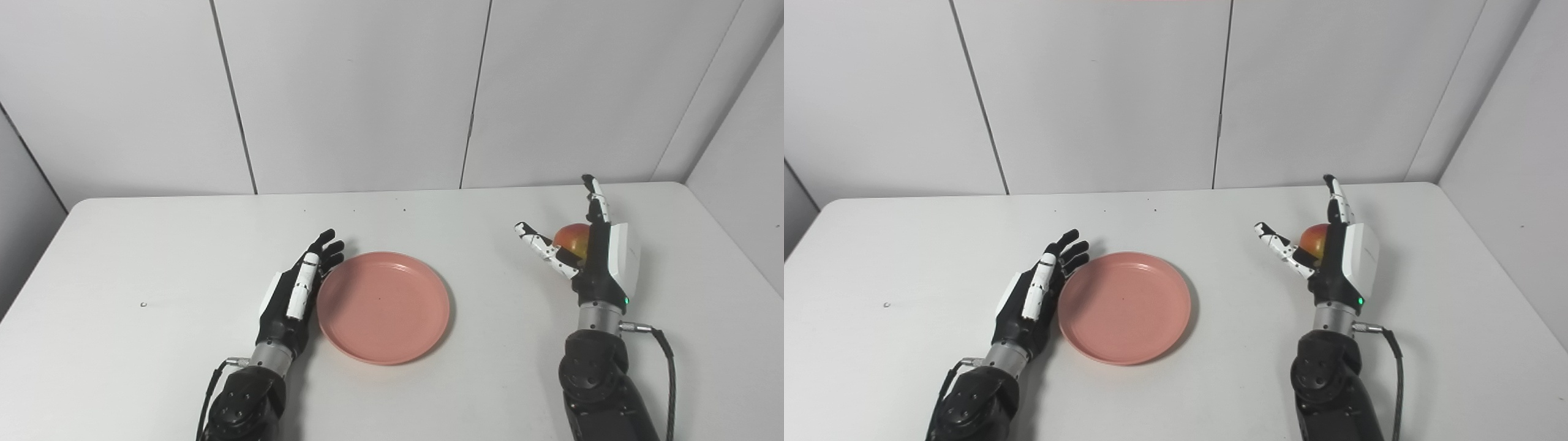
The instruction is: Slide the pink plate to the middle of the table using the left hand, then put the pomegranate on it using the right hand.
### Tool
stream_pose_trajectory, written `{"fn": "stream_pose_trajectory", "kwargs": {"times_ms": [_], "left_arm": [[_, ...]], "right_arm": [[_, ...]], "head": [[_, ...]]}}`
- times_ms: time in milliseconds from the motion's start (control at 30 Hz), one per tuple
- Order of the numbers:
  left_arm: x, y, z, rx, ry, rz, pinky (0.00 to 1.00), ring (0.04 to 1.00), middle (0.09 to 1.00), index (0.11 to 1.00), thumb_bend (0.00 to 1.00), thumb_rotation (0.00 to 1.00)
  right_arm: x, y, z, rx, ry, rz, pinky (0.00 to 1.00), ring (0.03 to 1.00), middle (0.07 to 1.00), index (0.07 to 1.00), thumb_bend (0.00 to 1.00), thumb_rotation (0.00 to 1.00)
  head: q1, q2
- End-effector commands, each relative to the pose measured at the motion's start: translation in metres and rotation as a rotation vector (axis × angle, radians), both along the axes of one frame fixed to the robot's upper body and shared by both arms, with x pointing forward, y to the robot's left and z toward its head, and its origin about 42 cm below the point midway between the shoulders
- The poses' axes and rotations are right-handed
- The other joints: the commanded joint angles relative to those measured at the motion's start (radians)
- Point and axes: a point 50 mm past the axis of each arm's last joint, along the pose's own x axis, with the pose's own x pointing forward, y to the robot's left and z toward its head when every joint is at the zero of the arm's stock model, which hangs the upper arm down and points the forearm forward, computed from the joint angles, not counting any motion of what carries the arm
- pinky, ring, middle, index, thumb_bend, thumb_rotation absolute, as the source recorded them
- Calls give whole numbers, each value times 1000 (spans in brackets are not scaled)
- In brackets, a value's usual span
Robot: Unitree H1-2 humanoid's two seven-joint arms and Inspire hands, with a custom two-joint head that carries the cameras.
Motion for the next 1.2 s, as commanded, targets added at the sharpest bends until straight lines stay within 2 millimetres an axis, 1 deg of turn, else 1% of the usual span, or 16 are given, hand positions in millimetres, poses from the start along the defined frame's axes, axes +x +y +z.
{"fn": "stream_pose_trajectory", "kwargs": {"times_ms": [0,100,233,433,500,633,800,967,1167], "left_arm": [[1,3,1,-2,15,-4,880,898,886,875,412,1000],[1,6,0,-2,14,-11,886,902,890,880,416,1000],[1,9,0,3,10,-14,888,903,892,885,421,1000],[2,12,-1,13,11,-14,882,901,893,881,417,1000],[2,13,-1,19,8,-17,884,904,895,886,421,1000],[3,15,-1,19,6,-16,880,905,896,887,409,1000],[2,15,-1,22,4,-22,880,906,896,890,414,1000],[2,15,-2,19,8,-21,883,909,898,891,399,1000],[3,15,-1,19,12,-18,887,909,902,896,404,1000]], "right_arm": [[12,-6,20,-36,-40,-39,776,877,903,898,814,518],[15,-9,21,-50,-19,-55,768,877,902,897,820,516],[19,-14,21,-74,-2,-70,759,874,900,894,821,486],[24,-22,21,-96,17,-85,753,871,899,895,832,494],[26,-25,20,-106,28,-88,755,870,896,893,835,476],[29,-30,18,-119,60,-93,760,869,894,894,830,482],[35,-36,13,-127,102,-93,756,865,888,891,830,465],[38,-38,10,-119,120,-86,729,858,882,885,830,442],[42,-40,7,-100,155,-85,729,862,884,882,829,425]], "head": [[-3,-1],[-16,-4],[-30,-6],[-46,-10],[-48,-10],[-47,-8],[-42,-8],[-44,-10],[-43,-9]]}}
